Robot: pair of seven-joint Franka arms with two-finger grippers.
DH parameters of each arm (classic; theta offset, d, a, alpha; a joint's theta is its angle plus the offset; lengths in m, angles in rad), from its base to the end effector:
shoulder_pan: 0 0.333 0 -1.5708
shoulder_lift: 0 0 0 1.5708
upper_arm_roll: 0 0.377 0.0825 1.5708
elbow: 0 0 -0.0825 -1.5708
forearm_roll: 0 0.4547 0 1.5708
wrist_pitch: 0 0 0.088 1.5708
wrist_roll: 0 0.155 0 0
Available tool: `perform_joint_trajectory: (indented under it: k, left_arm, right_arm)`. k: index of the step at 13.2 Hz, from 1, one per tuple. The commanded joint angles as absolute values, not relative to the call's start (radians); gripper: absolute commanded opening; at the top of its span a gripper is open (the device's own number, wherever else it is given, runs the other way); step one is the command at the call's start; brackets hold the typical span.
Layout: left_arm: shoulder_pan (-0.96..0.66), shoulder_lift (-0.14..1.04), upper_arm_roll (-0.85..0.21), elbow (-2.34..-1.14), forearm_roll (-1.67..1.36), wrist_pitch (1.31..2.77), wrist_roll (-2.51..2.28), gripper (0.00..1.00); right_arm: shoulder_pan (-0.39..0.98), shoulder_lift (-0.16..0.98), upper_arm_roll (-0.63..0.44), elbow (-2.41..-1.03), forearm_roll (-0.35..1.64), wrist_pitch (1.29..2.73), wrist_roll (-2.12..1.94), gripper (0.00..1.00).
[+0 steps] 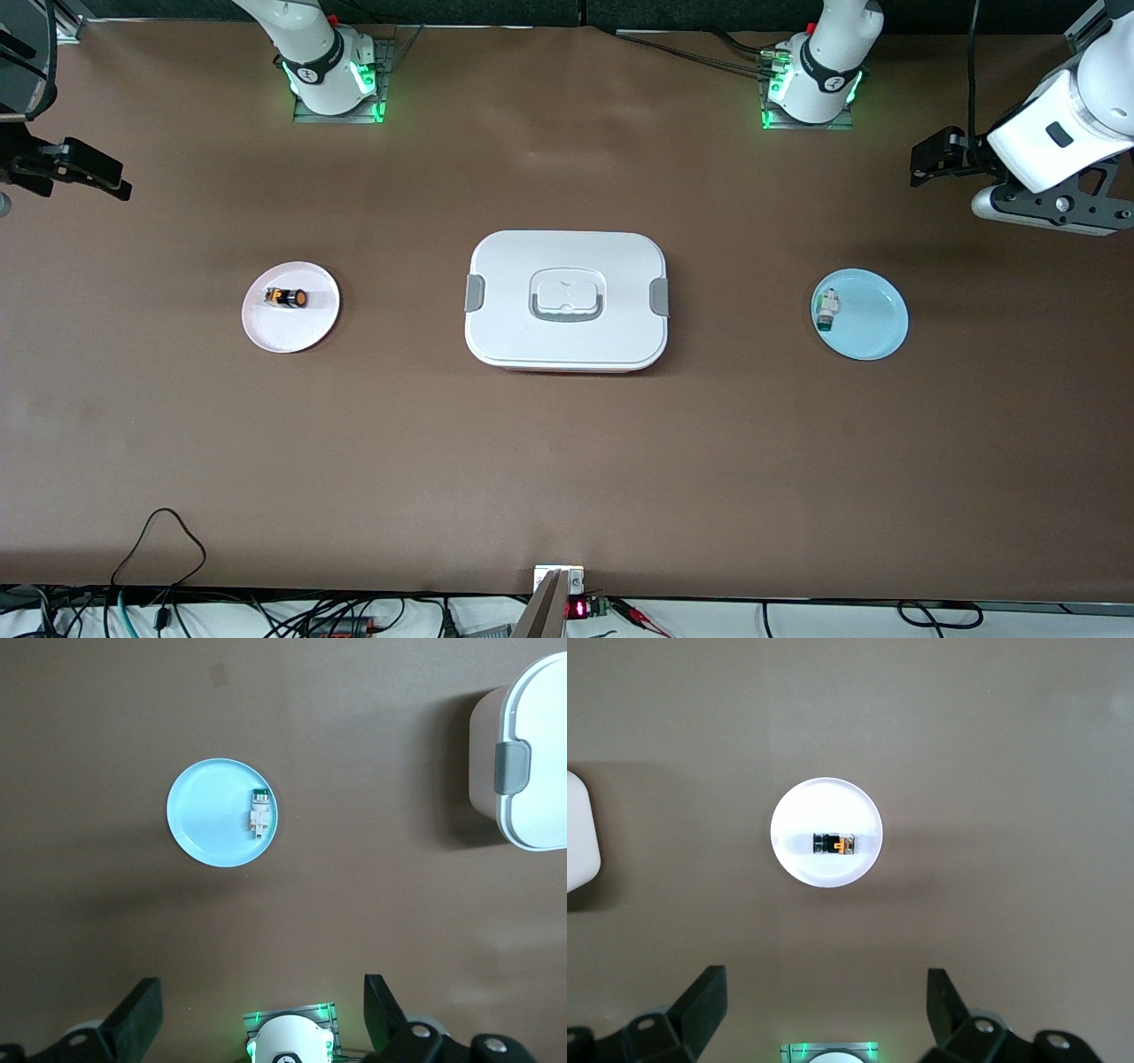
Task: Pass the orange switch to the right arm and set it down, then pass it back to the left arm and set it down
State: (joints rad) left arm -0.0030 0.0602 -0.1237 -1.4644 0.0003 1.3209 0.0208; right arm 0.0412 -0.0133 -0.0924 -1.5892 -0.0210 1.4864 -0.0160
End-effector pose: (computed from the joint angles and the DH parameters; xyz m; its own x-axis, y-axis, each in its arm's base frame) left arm 0.6055 -0.0747 0.6384 0.9686 -0.1456 -0.2016 -0.1463 -0.9892 0.0113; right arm 0.6054 -0.0348 0.6290 0.9953 -0.0366 -0.0897 -0.0351 -0.9992 0.0183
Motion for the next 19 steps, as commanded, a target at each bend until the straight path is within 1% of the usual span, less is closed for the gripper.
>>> perform_joint_trajectory:
  k: [1, 13, 17, 19]
  left_arm:
    - [-0.002, 0.06, -0.127, -1.456, 0.008, 1.308, 0.023, 1.0]
    - [-0.002, 0.06, -0.127, -1.456, 0.008, 1.308, 0.025, 1.0]
    - [-0.002, 0.06, -0.127, -1.456, 0.008, 1.308, 0.025, 1.0]
    - [-0.002, 0.06, -0.127, -1.456, 0.006, 1.31, 0.025, 1.0]
  right_arm:
    - [0.038, -0.021, -0.091, -1.575, -0.025, 1.457, -0.029, 1.0]
    - [0.044, 0.0, -0.087, -1.578, -0.026, 1.462, -0.015, 1.0]
    - [0.048, 0.031, -0.083, -1.578, -0.034, 1.488, -0.008, 1.0]
    - [0.054, 0.066, -0.083, -1.578, -0.025, 1.519, -0.008, 1.0]
